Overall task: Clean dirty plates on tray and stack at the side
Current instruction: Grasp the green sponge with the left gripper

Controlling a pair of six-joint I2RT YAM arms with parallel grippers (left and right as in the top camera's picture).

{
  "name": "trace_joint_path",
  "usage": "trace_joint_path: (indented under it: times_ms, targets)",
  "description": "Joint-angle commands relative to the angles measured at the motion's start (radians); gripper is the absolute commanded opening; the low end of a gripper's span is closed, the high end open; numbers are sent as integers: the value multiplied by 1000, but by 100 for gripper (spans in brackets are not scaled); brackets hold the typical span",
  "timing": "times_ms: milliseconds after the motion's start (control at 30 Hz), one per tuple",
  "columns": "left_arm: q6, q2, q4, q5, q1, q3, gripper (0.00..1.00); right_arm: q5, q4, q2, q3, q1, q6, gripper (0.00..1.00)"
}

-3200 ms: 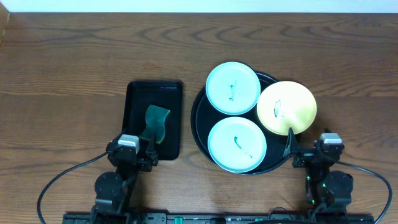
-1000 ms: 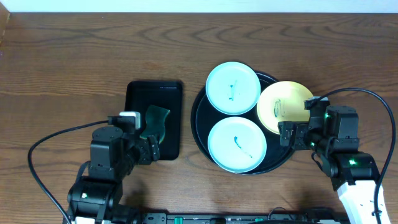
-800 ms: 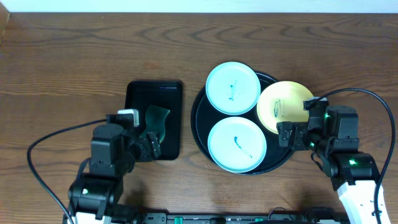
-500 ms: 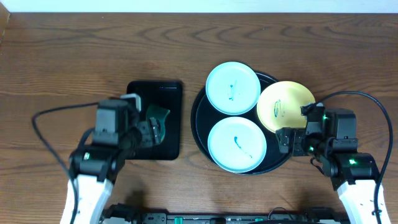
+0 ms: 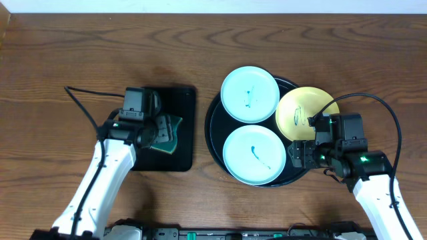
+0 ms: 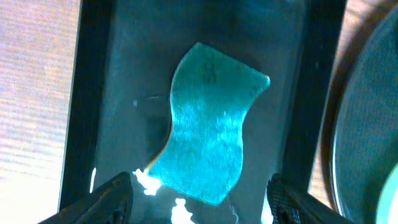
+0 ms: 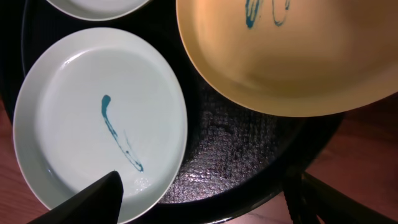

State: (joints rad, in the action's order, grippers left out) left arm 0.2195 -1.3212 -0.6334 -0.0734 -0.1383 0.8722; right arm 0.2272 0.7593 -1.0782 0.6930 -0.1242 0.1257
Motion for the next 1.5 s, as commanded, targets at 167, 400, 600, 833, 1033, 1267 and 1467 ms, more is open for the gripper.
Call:
trace_joint_path:
  times_ms: [167,400,600,833,1033,1267,1467]
  targets:
    - [-66,-150,121,26,2,28,64,-16,-11,-2,20,-17,8,81]
    - [-66,-269,135,24,2,27,48,-17,-14,-2,20,-17,8,81]
    - [-66,-288,146,19,2,27,43,-17,-16,-2,20,-17,8,82]
    - [-66,-288,145,2,2,26,40,-17,-18,-2,20,-17,8,82]
    - [-66,-294,146,-24,2,9,38,-17,-19,-2,20,-17,8,82]
    - [-69,-311,146,-51,2,1,38,-17,-19,-2,20,-17,8,82]
    - [-69,-325,138,-58,1,0,39,-17,-19,-2,20,-17,8,82]
